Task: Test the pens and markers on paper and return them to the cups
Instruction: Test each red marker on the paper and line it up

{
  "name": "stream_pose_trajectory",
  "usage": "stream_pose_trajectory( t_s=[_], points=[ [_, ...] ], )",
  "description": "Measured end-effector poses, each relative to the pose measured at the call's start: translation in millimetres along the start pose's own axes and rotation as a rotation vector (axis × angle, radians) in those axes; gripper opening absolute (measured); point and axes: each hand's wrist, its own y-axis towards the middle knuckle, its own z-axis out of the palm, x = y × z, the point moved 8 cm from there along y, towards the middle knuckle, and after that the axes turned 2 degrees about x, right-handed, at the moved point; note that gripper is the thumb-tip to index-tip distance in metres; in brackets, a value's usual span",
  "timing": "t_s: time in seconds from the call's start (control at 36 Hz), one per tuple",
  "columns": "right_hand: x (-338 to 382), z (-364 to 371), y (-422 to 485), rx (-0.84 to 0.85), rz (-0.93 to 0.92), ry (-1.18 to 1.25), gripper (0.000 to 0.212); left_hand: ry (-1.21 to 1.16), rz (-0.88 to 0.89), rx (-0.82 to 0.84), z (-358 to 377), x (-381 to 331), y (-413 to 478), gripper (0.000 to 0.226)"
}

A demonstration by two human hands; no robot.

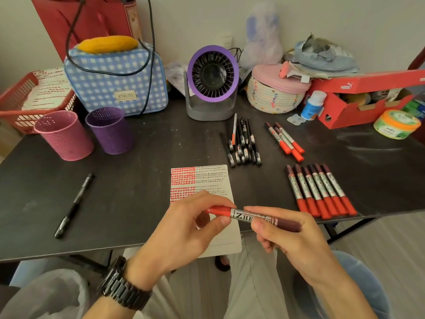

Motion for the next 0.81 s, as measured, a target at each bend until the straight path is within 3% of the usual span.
stream_pose_trajectory(
  t_s=[0.22,0.33,0.42,0.5,0.61,0.69,0.81],
  points=[
    [-1,11,5,0.126,0.03,-0.222,0.031,0.085,0.016,0.007,-7,5,-8,0.019],
    [-4,13,6,0.089,-0.03,-0.326,0.021,0.126,-0.001,0.01,-6,9,-7,0.021],
    [-9,15,6,0.041,-0.065,-0.327,0.016,0.077,-0.035,0.006,-5,15,-3,0.037],
    [-17,15,6,-0.007,-0.048,-0.255,0.021,-0.321,-0.12,-0.001,-3,22,0,0.058],
    [-27,16,4,-0.047,-0.019,-0.142,0.032,-0.941,-0.188,-0.161,-11,28,7,0.048],
    [-34,21,1,-0.041,0.015,-0.074,0.034,-1.205,-0.259,-0.252,-9,30,12,0.037],
    [-44,30,-4,-0.048,0.076,0.034,0.029,-1.36,-0.315,-0.336,-4,29,20,0.028]
  ],
)
